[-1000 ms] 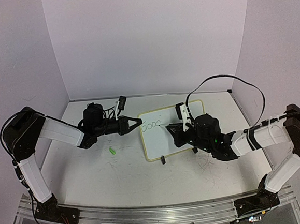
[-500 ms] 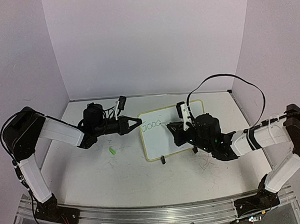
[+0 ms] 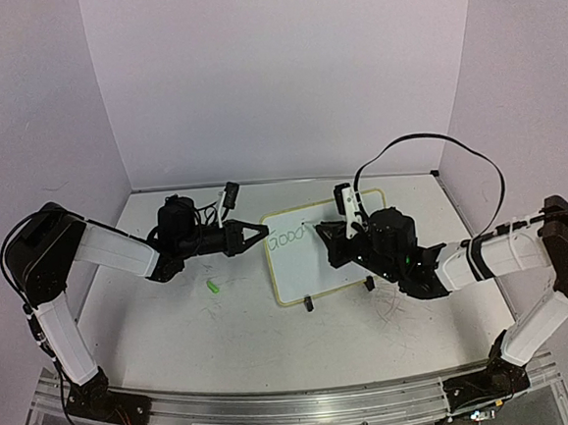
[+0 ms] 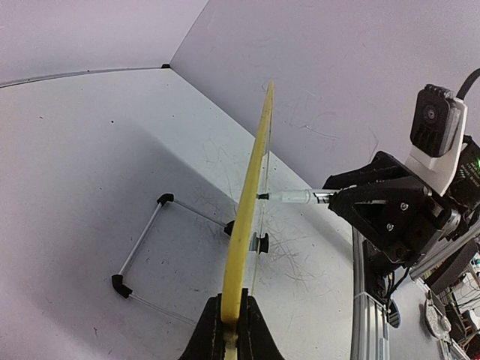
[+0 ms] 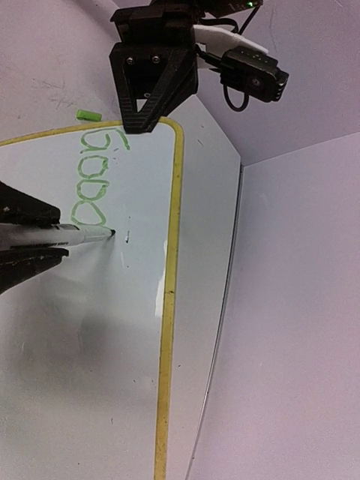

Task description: Write a sentence on the whiteboard

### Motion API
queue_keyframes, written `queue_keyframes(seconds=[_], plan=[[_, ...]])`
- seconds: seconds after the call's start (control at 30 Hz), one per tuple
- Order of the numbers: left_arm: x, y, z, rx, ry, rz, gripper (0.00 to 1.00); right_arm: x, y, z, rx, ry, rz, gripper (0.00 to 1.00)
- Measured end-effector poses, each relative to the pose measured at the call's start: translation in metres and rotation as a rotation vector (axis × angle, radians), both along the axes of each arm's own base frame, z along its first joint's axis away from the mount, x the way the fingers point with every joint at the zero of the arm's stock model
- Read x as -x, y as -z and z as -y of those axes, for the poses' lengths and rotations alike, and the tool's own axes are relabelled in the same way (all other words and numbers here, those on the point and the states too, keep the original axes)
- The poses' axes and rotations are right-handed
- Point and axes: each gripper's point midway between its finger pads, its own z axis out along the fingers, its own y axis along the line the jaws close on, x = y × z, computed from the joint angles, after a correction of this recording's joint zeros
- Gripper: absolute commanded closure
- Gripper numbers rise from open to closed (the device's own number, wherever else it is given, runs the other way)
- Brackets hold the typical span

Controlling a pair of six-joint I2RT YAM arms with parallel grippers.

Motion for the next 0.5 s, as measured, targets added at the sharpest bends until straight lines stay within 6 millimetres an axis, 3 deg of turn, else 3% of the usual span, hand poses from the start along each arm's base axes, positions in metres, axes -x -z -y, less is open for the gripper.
queue_keyframes(seconds=[0.5], plan=[[-0.0001,0.0001,-0.0001,0.0,-0.001,0.0,1.0,-0.0039,-0.0066,-0.0039,-0.01,-0.001,0.013,1.0]])
